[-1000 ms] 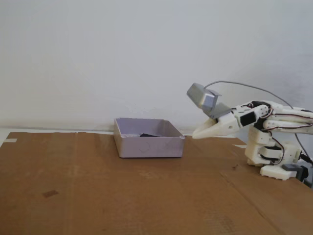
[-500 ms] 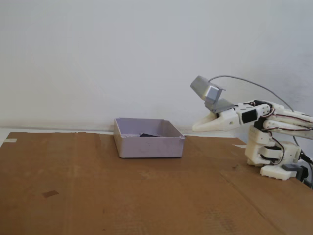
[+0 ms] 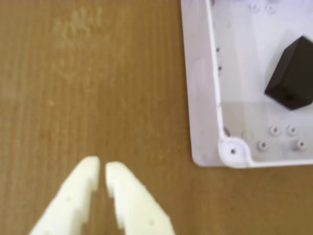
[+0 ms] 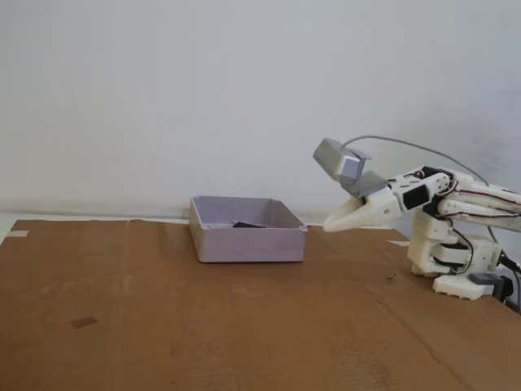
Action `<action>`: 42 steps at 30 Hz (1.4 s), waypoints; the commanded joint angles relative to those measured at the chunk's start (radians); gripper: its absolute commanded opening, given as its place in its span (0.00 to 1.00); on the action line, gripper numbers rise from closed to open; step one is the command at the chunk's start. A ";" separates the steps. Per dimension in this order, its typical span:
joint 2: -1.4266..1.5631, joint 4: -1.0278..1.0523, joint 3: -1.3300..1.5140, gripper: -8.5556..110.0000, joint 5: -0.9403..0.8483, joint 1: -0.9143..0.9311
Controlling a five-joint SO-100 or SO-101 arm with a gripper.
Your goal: Grasp a block and put it in the box.
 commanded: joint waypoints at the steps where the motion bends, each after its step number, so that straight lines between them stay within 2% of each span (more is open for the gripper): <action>1: 0.038 0.057 0.048 0.07 0.006 -0.009; 14: 0.178 0.443 0.040 0.07 0.006 -0.046; 26: 0.192 0.480 0.040 0.07 0.003 -0.057; 42: 0.192 0.756 0.040 0.07 0.003 -0.058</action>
